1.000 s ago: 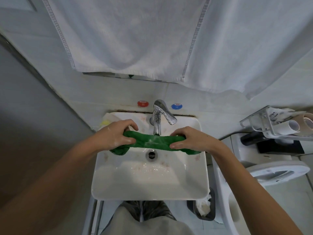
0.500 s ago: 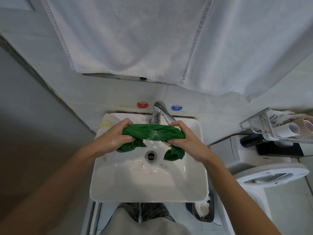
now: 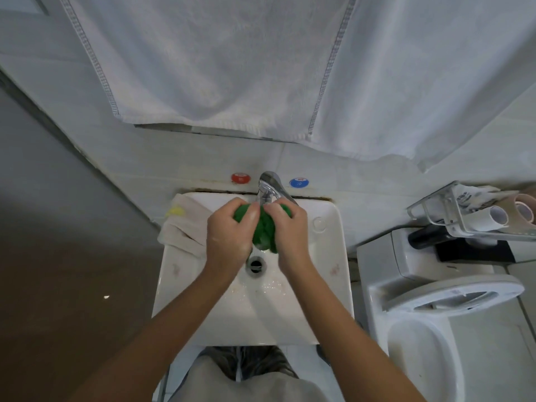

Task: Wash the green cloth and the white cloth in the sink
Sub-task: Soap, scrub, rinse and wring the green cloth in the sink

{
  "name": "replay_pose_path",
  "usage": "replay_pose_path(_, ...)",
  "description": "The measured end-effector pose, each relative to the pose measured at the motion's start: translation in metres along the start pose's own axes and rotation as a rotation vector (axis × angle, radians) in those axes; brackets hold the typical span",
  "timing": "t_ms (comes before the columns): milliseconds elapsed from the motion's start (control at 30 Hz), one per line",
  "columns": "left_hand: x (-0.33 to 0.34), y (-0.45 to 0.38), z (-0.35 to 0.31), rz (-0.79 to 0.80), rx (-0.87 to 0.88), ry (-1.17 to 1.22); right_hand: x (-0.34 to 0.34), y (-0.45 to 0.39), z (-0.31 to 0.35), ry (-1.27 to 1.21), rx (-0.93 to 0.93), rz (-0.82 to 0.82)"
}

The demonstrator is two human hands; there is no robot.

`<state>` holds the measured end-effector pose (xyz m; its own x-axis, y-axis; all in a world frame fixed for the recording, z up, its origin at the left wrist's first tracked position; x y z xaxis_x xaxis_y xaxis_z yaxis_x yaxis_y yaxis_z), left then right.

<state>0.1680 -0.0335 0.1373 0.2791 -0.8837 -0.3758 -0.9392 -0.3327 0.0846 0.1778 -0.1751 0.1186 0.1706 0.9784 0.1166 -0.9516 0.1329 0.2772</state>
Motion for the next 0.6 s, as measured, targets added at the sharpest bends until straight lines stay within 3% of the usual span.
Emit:
replay_pose_path(100,-0.005,-0.006,0.004,-0.106,-0.099,0.116,0.017,0.017,0.004,0.007,-0.065,0.032)
replay_pose_path(233,0.015,0.034,-0.013,-0.018,-0.025,0.149,-0.006,-0.008,0.004,-0.138,0.002,-0.139)
replay_pose_path(367,0.003,-0.005,0.003,-0.129,-0.179,0.122,0.006,0.012,-0.007,-0.054,0.022,-0.067)
replay_pose_path(500,0.022,0.025,-0.011,-0.033,-0.092,0.142,-0.006,-0.012,-0.008,-0.061,0.068,-0.124)
replay_pose_path(600,0.015,0.004,-0.005,-0.084,-0.151,0.107,0.000,-0.003,-0.008,-0.101,0.086,-0.103)
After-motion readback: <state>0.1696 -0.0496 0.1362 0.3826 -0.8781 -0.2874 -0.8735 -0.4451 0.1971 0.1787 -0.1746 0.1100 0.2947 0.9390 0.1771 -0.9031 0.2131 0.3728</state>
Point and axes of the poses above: each hand's wrist, its own y-axis away from the middle knuckle, its own x-axis out of the palm, z = x × y, the point moved 10 cm from there along -y, towards the middle knuckle, and after that the axes turned 8 degrees about -y, right-handed, at the moved point
